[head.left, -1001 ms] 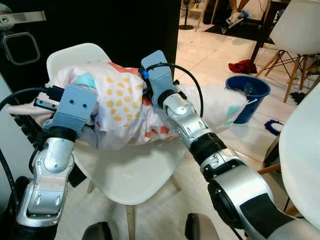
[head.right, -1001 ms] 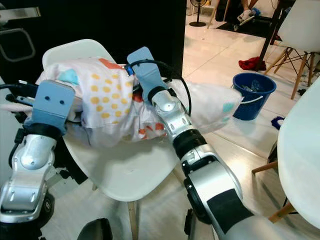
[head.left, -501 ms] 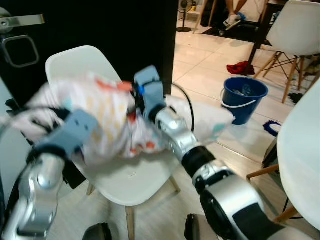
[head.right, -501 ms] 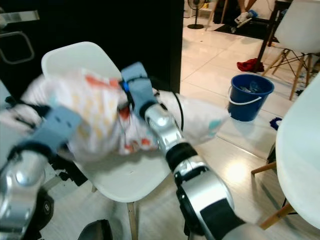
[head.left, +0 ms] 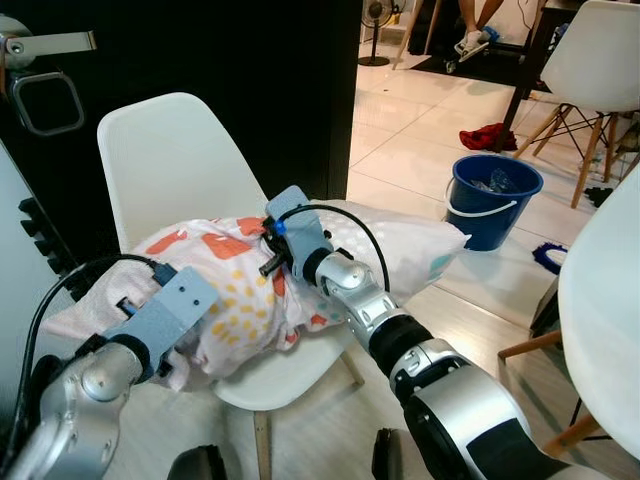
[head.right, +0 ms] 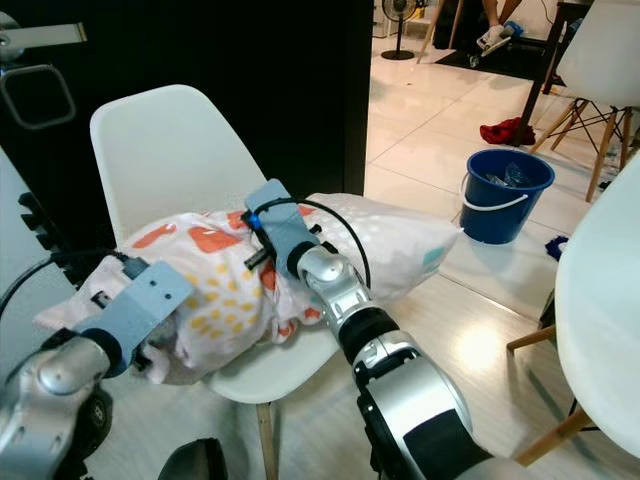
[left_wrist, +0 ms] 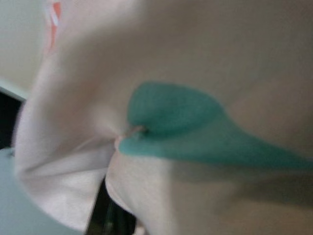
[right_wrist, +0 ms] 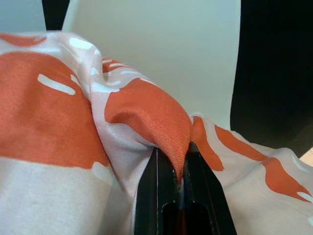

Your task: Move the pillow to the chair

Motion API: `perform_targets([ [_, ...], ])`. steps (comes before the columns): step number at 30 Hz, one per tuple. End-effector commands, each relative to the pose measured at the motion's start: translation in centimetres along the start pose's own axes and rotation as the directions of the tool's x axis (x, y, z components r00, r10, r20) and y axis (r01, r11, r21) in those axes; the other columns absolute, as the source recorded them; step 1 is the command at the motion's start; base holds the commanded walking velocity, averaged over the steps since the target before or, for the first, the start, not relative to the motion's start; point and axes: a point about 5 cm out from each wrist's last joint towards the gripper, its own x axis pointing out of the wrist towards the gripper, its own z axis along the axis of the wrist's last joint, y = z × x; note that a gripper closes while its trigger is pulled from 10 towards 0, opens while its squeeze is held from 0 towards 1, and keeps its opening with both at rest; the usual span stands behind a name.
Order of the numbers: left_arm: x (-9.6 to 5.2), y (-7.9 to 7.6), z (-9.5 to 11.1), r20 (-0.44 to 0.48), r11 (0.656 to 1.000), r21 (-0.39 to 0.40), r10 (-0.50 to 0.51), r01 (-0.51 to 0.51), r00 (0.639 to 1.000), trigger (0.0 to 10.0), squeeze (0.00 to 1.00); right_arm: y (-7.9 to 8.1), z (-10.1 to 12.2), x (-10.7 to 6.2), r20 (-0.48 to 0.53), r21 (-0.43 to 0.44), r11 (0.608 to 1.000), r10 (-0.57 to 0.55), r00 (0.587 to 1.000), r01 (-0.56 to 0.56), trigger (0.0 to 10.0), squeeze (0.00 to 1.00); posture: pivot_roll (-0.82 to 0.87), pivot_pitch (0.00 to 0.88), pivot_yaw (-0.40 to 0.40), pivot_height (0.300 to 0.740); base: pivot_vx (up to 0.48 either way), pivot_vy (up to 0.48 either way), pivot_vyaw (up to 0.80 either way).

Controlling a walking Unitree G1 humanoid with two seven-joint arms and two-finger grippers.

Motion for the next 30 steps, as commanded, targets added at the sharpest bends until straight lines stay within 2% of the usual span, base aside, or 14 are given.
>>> perform_targets([
  [1, -1.7, -0.5, 1.1, 0.02, 0.962, 0.017, -0.274, 0.274, 0.961, 10.0, 1.0, 0.8, -0.9, 0.1, -0.066, -0.026, 0.999, 0.035, 0.997, -0.037, 0.0, 0.0, 0.1, 0.011, -0.011, 0.509, 0.0, 0.0, 0.0],
  [3, -1.7, -0.5, 1.1, 0.02, 0.962, 0.017, -0.274, 0.274, 0.961, 10.0, 1.0, 0.8, -0.9, 0.1, -0.066, -0.026, 0.999, 0.035, 0.997, -0.037, 0.0, 0.0, 0.1, 0.011, -0.011, 0.509, 0.0, 0.0, 0.0],
  [6, -3.5, -0.6, 1.8, 0.046, 0.896, 0.031, -0.444, 0.443, 0.895, 10.0, 1.0, 1.0, -1.8, -0.1, -0.119, -0.055, 0.997, 0.047, 0.992, -0.054, 0.0, 0.0, 0.1, 0.008, -0.007, 0.509, 0.0, 0.0, 0.0],
  [7, -6.1, -1.2, 2.4, 0.098, 0.784, 0.097, -0.621, 0.614, 0.778, 10.0, 1.0, 1.2, -2.9, -0.4, -0.192, -0.082, 0.994, 0.061, 0.98, -0.078, 0.0, 0.0, 0.1, 0.009, 0.0, 0.509, 0.0, 0.0, 0.0],
  [9, -6.9, -1.4, 2.7, 0.104, 0.74, 0.126, -0.673, 0.661, 0.733, 10.0, 1.0, 1.2, -3.2, -0.5, -0.212, -0.087, 0.993, 0.062, 0.975, -0.082, 0.0, 0.0, 0.1, 0.009, 0.0, 0.509, 0.0, 0.0, 0.0],
  [15, -7.9, -0.9, 2.8, 0.073, 0.706, 0.183, -0.703, 0.684, 0.707, 10.0, 1.0, 1.2, -3.7, -0.6, -0.234, -0.08, 0.992, 0.072, 0.97, -0.093, 0.0, 0.0, 0.1, 0.01, -0.004, 0.509, 0.0, 0.0, 0.0],
  [19, -8.0, 0.3, 2.5, 0.044, 0.721, 0.181, -0.686, 0.669, 0.727, 10.0, 1.0, 1.3, -3.8, -0.7, -0.239, -0.078, 0.992, 0.08, 0.968, -0.101, 0.0, 0.0, 0.1, 0.011, -0.005, 0.509, 0.0, 0.0, 0.0],
  [21, -7.6, 1.2, 2.7, 0.052, 0.762, 0.173, -0.64, 0.624, 0.766, 10.0, 1.0, 1.4, -3.8, -0.7, -0.239, -0.074, 0.991, 0.088, 0.967, -0.108, 0.0, 0.0, 0.1, 0.012, -0.006, 0.509, 0.0, 0.0, 0.0],
  [23, -5.6, 4.2, 3.8, 0.153, 0.903, 0.041, -0.43, 0.429, 0.89, 10.0, 1.0, 2.2, -3.7, -0.6, -0.231, -0.057, 0.985, 0.148, 0.962, -0.165, 0.0, 0.0, 0.1, 0.013, -0.002, 0.509, 0.0, 0.0, 0.0],
  [25, -4.8, 5.3, 4.2, 0.193, 0.935, -0.042, -0.339, 0.353, 0.921, 10.0, 1.0, 2.6, -3.7, -0.5, -0.229, -0.051, 0.98, 0.177, 0.957, -0.193, 0.0, 0.0, 0.1, 0.012, -0.002, 0.509, 0.0, 0.0, 0.0],
  [26, -3.6, 6.7, 4.6, 0.216, 0.96, -0.168, -0.187, 0.225, 0.958, 10.0, 1.0, 3.1, -3.9, -0.6, -0.236, -0.042, 0.974, 0.208, 0.949, -0.224, 1.3, 0.0, 0.1, 0.012, -0.002, 0.509, 0.0, 0.0, 0.0],
  [28, -3.2, 7.2, 4.6, 0.21, 0.964, -0.204, -0.125, 0.168, 0.97, 10.0, 1.0, 3.2, -4.0, -0.6, -0.243, -0.038, 0.972, 0.214, 0.946, -0.23, 1.3, 0.0, 0.1, 0.012, -0.002, 0.509, 0.0, 0.0, 0.0],
  [29, -3.0, 7.5, 4.6, 0.204, 0.965, -0.227, -0.084, 0.131, 0.975, 10.0, 0.88, 3.2, -4.1, -0.6, -0.247, -0.035, 0.972, 0.219, 0.944, -0.234, 10.0, 0.2, 0.1, 0.012, -0.002, 0.509, 0.0, 0.0, 0.0],
  [30, -3.0, 7.5, 4.6, 0.204, 0.965, -0.227, -0.084, 0.131, 0.975, 10.0, 0.88, 3.2, -4.1, -0.6, -0.247, -0.035, 0.972, 0.219, 0.944, -0.234, 10.0, 0.2, 0.1, 0.012, -0.002, 0.509, 0.0, 0.0, 0.0],
])
